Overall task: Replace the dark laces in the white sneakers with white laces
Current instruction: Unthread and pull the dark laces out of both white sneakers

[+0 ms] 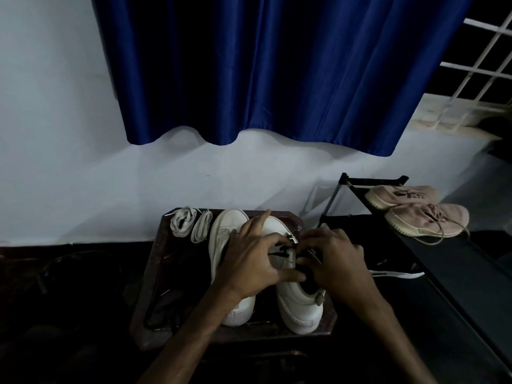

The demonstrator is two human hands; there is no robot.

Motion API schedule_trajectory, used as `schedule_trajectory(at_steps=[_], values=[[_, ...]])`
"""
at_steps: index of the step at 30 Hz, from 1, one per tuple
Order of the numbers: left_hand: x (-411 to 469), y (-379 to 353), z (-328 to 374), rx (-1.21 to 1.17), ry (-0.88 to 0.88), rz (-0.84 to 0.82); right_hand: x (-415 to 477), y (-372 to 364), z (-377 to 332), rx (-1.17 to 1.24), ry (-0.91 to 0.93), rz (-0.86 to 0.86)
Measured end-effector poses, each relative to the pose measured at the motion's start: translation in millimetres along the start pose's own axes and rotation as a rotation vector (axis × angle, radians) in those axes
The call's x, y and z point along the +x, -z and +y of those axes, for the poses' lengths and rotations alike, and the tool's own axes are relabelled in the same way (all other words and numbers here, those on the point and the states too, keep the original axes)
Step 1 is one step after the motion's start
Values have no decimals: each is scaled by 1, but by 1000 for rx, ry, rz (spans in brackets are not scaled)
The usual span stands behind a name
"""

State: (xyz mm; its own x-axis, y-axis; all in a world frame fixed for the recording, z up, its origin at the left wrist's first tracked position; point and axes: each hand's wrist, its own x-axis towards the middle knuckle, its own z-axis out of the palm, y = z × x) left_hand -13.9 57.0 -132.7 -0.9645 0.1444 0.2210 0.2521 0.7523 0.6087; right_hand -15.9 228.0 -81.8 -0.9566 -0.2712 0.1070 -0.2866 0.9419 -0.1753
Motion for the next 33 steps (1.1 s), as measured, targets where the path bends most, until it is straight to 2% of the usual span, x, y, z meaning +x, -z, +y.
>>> schedule_trajectory(at_steps=[3,9,12,14,15,16,19,20,23,27,30,33], values=[[0,0,0,-6,0,2,1,-10,1,1,-3,0],[-1,-1,0,3,-4,19,-2,-7,23,180,49,41],[-1,1,1,2,2,11,-9,24,43,506,93,38],[-2,2,2,-4,6,2,-17,41,54,812,66,22],[-2,2,2,-7,7,-5,-20,45,60,880,47,7],[-2,2,2,-10,7,-10,-21,46,66,843,39,-16],[-2,2,2,-20,6,0,-18,34,75,459,12,-70],[-2,2,1,-19,2,6,-16,29,72,370,22,-30],[-1,2,2,-3,-2,4,-8,14,45,317,127,87],[-3,3,3,-22,-6,10,2,-8,14,62,82,-54],[-4,3,4,-22,-2,9,-2,-11,13,88,125,53],[-4,3,4,7,5,16,-11,11,38,230,88,184]])
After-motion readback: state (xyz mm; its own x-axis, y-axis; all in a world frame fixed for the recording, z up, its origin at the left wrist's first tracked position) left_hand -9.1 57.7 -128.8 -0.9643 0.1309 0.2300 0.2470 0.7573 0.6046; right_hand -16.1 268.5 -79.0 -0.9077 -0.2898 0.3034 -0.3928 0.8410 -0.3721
